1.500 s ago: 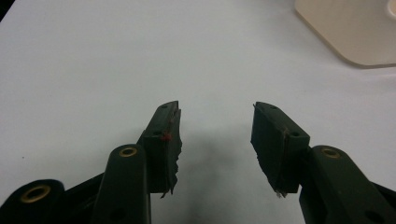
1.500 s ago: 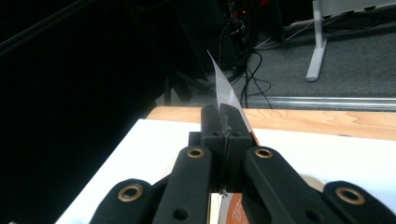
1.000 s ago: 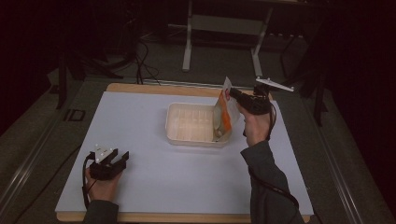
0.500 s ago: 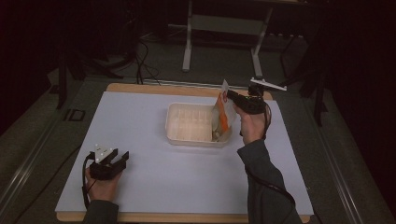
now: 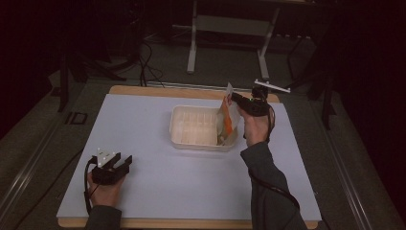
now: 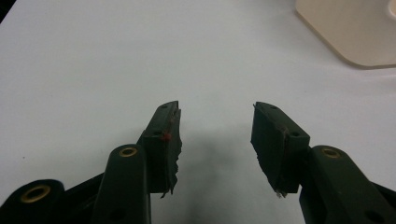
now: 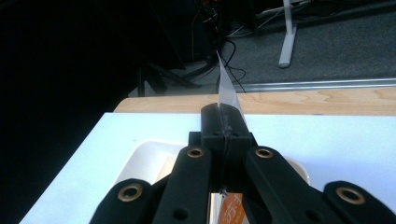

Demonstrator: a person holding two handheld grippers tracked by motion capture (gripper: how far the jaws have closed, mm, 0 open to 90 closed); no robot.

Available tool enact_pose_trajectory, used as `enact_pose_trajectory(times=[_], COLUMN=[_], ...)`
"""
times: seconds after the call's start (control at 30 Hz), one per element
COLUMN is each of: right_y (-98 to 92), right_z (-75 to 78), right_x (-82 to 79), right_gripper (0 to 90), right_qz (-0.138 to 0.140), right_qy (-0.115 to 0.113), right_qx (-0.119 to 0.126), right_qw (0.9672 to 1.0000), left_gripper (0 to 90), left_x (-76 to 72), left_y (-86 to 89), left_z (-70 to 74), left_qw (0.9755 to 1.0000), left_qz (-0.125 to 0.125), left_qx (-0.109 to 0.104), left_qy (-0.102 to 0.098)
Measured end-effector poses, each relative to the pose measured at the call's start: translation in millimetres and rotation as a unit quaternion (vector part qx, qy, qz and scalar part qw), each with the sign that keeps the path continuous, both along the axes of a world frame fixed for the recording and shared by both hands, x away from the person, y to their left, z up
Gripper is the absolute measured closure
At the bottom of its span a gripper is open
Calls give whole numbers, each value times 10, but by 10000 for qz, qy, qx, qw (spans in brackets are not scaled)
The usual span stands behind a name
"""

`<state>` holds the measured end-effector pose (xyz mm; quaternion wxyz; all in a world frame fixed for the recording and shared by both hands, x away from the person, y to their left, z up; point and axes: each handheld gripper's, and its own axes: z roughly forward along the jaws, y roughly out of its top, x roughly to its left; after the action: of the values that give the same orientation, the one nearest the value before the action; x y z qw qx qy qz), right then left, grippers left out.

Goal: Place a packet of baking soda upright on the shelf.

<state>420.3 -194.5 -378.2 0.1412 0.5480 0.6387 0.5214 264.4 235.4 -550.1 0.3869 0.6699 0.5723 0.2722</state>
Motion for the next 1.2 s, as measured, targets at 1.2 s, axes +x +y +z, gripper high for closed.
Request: enact_pose_trajectory(times=[1.2], right_y=[-63], right_z=[110], right_x=[24], right_gripper=[663], right_qz=[285], right_qy=[387], right_qx=[-451], right_qw=[9978], left_gripper=[517], left_x=[-1], left_y=[1], left_z=[-1], left_qw=[10000], left_qz=[10], left_qx=[-14], left_qy=[-5])
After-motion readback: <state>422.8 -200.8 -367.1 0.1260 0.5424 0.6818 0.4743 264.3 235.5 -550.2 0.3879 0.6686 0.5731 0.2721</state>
